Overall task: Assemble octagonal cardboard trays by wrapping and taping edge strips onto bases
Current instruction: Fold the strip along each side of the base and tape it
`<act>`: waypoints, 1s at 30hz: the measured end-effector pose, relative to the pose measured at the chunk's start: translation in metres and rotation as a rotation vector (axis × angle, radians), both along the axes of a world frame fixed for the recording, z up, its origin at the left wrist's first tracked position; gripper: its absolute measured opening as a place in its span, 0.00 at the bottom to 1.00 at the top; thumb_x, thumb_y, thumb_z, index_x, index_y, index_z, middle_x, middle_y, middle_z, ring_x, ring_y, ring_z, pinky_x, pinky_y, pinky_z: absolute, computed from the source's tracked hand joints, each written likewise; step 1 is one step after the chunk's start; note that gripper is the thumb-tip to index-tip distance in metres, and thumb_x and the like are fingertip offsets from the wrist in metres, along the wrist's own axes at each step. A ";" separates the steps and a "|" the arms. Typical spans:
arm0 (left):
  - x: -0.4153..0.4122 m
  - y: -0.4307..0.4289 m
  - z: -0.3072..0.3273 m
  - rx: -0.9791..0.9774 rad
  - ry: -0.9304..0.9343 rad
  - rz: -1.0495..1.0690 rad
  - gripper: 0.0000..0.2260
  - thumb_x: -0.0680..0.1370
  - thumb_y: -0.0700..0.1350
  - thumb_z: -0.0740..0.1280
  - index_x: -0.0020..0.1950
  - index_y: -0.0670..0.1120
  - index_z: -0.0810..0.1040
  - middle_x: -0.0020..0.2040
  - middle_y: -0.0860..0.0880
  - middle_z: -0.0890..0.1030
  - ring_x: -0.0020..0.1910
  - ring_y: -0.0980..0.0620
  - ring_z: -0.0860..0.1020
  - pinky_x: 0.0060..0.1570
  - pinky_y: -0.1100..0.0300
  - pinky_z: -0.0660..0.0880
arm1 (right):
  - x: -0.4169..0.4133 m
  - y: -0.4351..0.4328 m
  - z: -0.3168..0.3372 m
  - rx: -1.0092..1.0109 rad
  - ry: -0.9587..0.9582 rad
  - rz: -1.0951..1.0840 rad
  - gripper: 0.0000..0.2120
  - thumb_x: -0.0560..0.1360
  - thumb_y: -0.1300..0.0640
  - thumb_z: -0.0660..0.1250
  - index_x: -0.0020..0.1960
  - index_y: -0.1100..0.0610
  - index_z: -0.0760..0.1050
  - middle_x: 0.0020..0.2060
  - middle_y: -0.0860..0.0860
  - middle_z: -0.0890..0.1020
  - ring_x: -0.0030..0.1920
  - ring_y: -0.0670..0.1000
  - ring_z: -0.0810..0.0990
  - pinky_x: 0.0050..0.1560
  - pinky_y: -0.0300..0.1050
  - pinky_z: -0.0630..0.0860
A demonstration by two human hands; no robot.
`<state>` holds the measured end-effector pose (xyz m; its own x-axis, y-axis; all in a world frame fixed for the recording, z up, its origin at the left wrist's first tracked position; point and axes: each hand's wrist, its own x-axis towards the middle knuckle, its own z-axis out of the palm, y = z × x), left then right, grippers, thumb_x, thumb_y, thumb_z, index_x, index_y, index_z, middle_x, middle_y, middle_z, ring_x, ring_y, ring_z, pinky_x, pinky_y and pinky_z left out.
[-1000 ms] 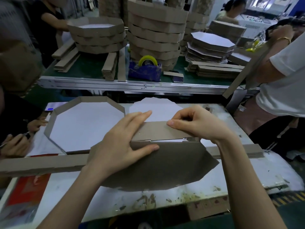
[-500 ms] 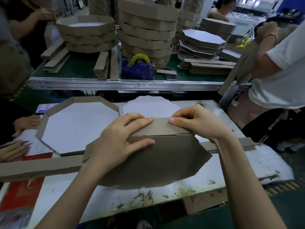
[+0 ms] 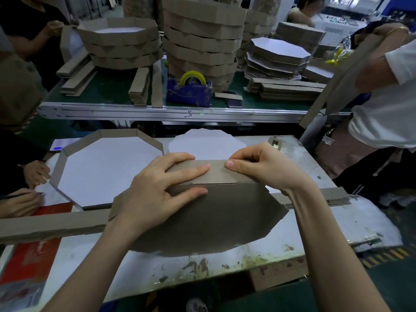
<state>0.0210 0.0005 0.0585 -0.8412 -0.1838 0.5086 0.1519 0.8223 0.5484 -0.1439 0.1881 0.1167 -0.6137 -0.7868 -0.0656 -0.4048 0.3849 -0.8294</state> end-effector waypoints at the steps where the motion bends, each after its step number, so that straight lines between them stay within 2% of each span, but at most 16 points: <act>1: 0.000 0.002 0.003 0.001 -0.015 -0.003 0.18 0.75 0.64 0.63 0.64 0.66 0.73 0.63 0.56 0.76 0.61 0.55 0.73 0.56 0.50 0.76 | -0.001 0.001 0.000 0.011 -0.017 0.008 0.08 0.76 0.49 0.71 0.45 0.51 0.86 0.36 0.46 0.86 0.35 0.41 0.81 0.32 0.31 0.72; 6: -0.010 0.011 0.021 -0.179 -0.130 -0.037 0.19 0.75 0.64 0.58 0.65 0.66 0.75 0.62 0.56 0.78 0.62 0.54 0.72 0.58 0.52 0.71 | -0.007 0.004 0.000 0.018 -0.082 0.027 0.09 0.77 0.48 0.71 0.45 0.51 0.86 0.36 0.47 0.86 0.34 0.42 0.82 0.30 0.31 0.73; 11: -0.022 0.014 0.028 -0.136 -0.153 -0.094 0.18 0.75 0.65 0.56 0.62 0.66 0.76 0.62 0.55 0.79 0.60 0.53 0.74 0.56 0.52 0.73 | -0.019 0.007 -0.005 0.043 -0.079 -0.016 0.13 0.78 0.43 0.67 0.43 0.49 0.85 0.33 0.44 0.84 0.31 0.40 0.79 0.29 0.29 0.71; 14: -0.030 0.013 0.028 -0.103 -0.142 -0.104 0.18 0.74 0.65 0.57 0.60 0.65 0.77 0.62 0.54 0.79 0.58 0.52 0.75 0.55 0.50 0.74 | -0.045 0.006 -0.018 -0.040 -0.075 -0.206 0.10 0.79 0.47 0.67 0.45 0.48 0.85 0.37 0.42 0.84 0.38 0.38 0.80 0.36 0.31 0.75; 17: -0.036 0.013 0.030 -0.090 -0.139 -0.117 0.17 0.74 0.64 0.58 0.59 0.65 0.78 0.60 0.54 0.80 0.58 0.53 0.76 0.55 0.47 0.74 | -0.080 0.004 -0.042 -0.145 -0.118 -0.459 0.08 0.80 0.54 0.65 0.48 0.53 0.83 0.44 0.47 0.83 0.46 0.44 0.79 0.42 0.38 0.79; 20: -0.044 0.013 0.032 -0.092 -0.154 -0.104 0.15 0.75 0.63 0.61 0.59 0.66 0.78 0.60 0.55 0.80 0.59 0.54 0.75 0.58 0.46 0.72 | -0.116 0.004 -0.074 -0.141 -0.152 -0.679 0.09 0.81 0.58 0.64 0.55 0.59 0.82 0.44 0.47 0.79 0.46 0.47 0.77 0.39 0.37 0.76; 22: -0.048 0.012 0.031 -0.066 -0.159 -0.091 0.13 0.75 0.60 0.63 0.59 0.66 0.77 0.61 0.56 0.80 0.61 0.55 0.74 0.61 0.47 0.71 | -0.139 0.007 -0.099 -0.094 -0.192 -0.794 0.11 0.80 0.60 0.63 0.60 0.62 0.80 0.46 0.51 0.79 0.49 0.53 0.78 0.48 0.46 0.79; 24: -0.050 0.011 0.029 -0.039 -0.154 -0.093 0.13 0.75 0.60 0.63 0.59 0.67 0.76 0.62 0.60 0.77 0.61 0.59 0.73 0.62 0.50 0.70 | -0.160 0.013 -0.124 0.000 -0.220 -0.888 0.13 0.80 0.61 0.62 0.62 0.62 0.77 0.56 0.58 0.79 0.60 0.61 0.76 0.62 0.57 0.76; 25: -0.051 0.010 0.028 -0.038 -0.146 -0.091 0.14 0.75 0.60 0.64 0.59 0.67 0.76 0.61 0.62 0.76 0.61 0.61 0.72 0.62 0.52 0.70 | -0.169 0.015 -0.134 0.057 -0.227 -0.920 0.14 0.79 0.60 0.63 0.64 0.62 0.76 0.61 0.61 0.78 0.63 0.64 0.75 0.65 0.60 0.74; 28: -0.052 0.006 0.028 -0.018 -0.145 -0.070 0.14 0.74 0.59 0.65 0.59 0.67 0.76 0.60 0.64 0.73 0.60 0.62 0.71 0.61 0.52 0.71 | -0.187 0.021 -0.156 0.212 -0.258 -0.980 0.18 0.77 0.56 0.67 0.64 0.64 0.73 0.64 0.63 0.74 0.63 0.66 0.73 0.61 0.64 0.76; 30: -0.052 0.005 0.028 -0.026 -0.158 -0.065 0.14 0.75 0.60 0.65 0.60 0.67 0.75 0.61 0.63 0.74 0.61 0.60 0.73 0.60 0.51 0.71 | -0.194 0.023 -0.166 0.245 -0.322 -0.985 0.22 0.78 0.56 0.69 0.67 0.66 0.71 0.66 0.64 0.72 0.65 0.67 0.71 0.57 0.65 0.78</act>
